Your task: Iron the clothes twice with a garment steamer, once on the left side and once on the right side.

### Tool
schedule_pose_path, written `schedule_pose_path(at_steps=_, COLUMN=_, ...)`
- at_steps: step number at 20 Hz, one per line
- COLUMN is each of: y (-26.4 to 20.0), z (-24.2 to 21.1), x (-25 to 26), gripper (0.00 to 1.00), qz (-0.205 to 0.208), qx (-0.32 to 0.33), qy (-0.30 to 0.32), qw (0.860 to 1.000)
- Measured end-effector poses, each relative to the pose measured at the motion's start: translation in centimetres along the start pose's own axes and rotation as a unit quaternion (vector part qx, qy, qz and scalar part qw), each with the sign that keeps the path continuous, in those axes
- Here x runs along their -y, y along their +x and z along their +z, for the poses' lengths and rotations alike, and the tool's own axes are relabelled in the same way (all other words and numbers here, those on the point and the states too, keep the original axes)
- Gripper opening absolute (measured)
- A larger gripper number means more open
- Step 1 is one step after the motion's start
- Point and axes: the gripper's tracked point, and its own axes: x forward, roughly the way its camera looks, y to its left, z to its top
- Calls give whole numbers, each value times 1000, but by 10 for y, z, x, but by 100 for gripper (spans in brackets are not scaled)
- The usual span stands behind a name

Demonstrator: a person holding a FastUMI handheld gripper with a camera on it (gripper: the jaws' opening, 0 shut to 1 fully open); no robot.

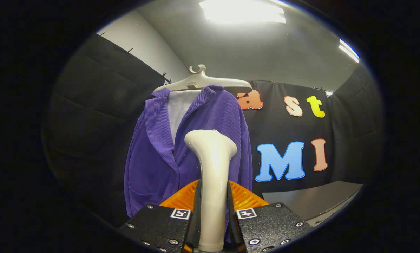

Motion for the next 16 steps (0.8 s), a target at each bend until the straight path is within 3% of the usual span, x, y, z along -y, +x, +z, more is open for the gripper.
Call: schedule_pose_path(at_steps=16, y=-47, z=-112, x=-19, gripper=33, qz=9, qx=-98, qy=4, qw=995)
